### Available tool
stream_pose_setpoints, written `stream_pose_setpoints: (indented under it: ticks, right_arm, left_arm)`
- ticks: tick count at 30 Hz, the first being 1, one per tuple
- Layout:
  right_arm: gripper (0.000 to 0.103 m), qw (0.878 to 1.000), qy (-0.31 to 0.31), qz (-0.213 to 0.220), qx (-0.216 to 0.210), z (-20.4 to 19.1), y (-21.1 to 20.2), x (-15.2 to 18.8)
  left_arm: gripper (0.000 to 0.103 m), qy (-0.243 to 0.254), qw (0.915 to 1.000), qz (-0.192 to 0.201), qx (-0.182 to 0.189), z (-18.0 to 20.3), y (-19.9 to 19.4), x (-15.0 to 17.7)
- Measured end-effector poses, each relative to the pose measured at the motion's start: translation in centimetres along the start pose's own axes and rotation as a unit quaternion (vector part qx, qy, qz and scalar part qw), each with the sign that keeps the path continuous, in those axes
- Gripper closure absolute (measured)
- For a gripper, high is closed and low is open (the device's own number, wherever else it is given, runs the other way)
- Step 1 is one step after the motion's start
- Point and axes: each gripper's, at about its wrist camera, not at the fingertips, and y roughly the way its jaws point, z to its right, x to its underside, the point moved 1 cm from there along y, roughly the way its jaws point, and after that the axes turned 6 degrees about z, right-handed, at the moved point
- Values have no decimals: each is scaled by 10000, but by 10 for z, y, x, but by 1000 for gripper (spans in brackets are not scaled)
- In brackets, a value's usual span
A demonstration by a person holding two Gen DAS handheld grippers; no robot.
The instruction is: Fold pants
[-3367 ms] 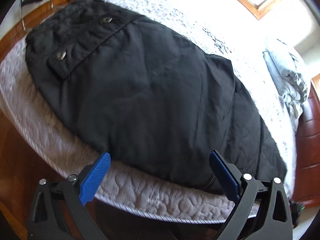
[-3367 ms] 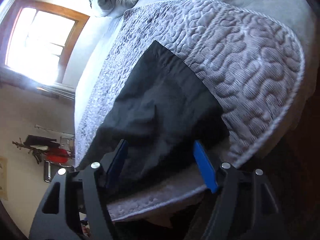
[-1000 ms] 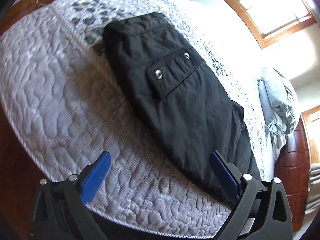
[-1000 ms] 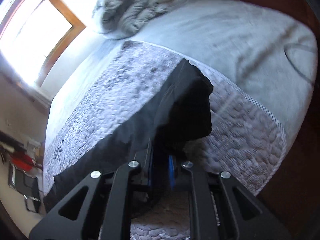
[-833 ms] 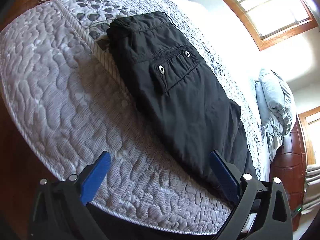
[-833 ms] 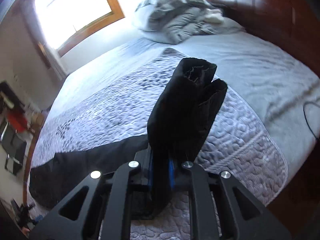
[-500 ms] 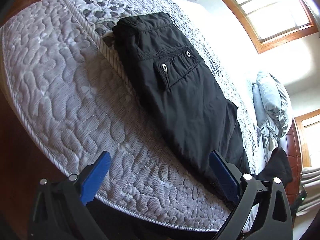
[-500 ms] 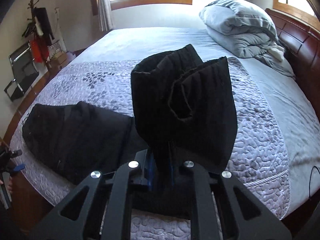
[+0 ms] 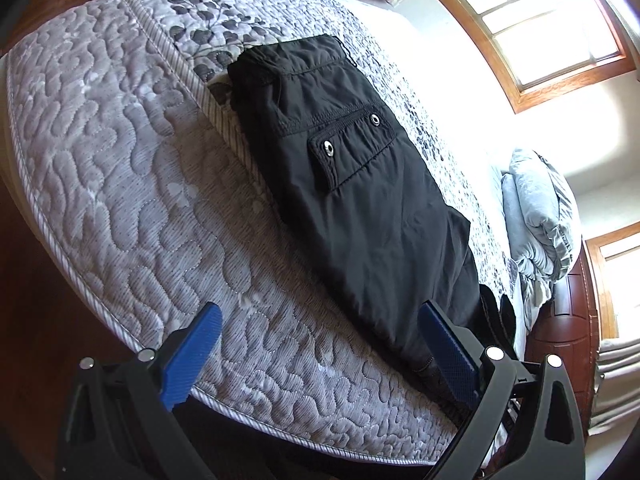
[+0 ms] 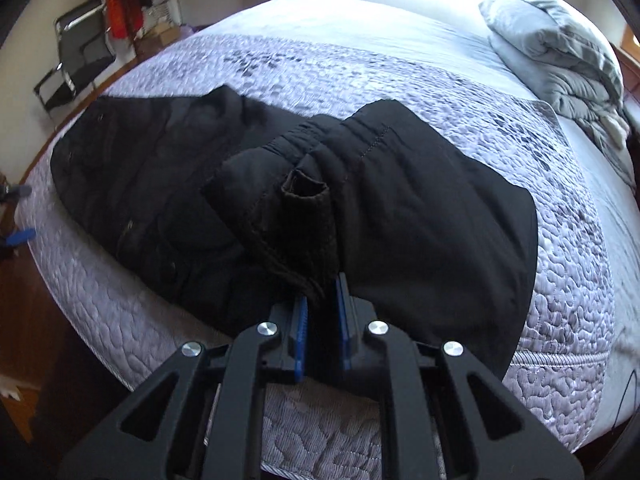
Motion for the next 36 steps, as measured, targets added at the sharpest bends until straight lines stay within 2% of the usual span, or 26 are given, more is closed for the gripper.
stream_pose_setpoints:
  ticks: [6, 8, 10, 11, 12, 13, 18, 21, 27, 29, 30, 32, 34, 36]
  right_arm:
    - [90, 9970, -747, -175, 88, -23, 12, 17]
    - [83, 9961, -818, -326, 42, -26, 21, 22]
    - [65, 9954, -845, -437, -97, -30, 27, 27]
    - [60, 9951, -831, -485, -212, -31, 27, 30]
    - [51, 9950, -792, -494, -344, -32, 26, 32]
    - [47, 9953, -704, -465, -479, -32, 22, 33]
    - [46, 9929, 314, -69, -1143, -13, -9, 25]
    - [44, 9925, 382, -6, -1159, -12, -14, 19]
    - [44, 9962, 148, -111, -855, -23, 7, 8]
    - [44, 9979, 23, -199, -620, -25, 18, 7]
    - [47, 9982, -38, -222, -556, -25, 21, 8]
    - [61, 9986, -107, -282, -445, -25, 30, 8]
    - [78, 9981, -21, -238, -569, -22, 30, 8]
    - [82, 9978, -41, -211, -632, -22, 28, 9]
  left_arm:
    - [4, -45, 10000, -56, -18, 0, 6, 5]
    - [4, -72, 9999, -81, -4, 0, 9, 7]
    - [4, -79, 9999, -118, 5, 1, 11, 9]
    - [4, -73, 9999, -127, 8, 0, 11, 9]
    - [4, -65, 9999, -134, -1, 1, 12, 10]
    - [4, -67, 9999, -137, -9, 1, 13, 10]
    - [4, -148, 9998, -147, 28, -1, 15, 11]
    - [4, -138, 9998, -148, 48, 1, 16, 12]
    - [4, -114, 9996, -219, 100, 4, 19, 16]
    - [4, -122, 9996, -220, 91, 4, 19, 17]
    - [4, -134, 9996, -218, 90, 4, 19, 17]
    - [4, -167, 9996, -212, 79, 2, 19, 16]
    - [4, -186, 9996, -198, 70, 1, 18, 16]
    - [4, -197, 9996, -197, 60, 0, 19, 16]
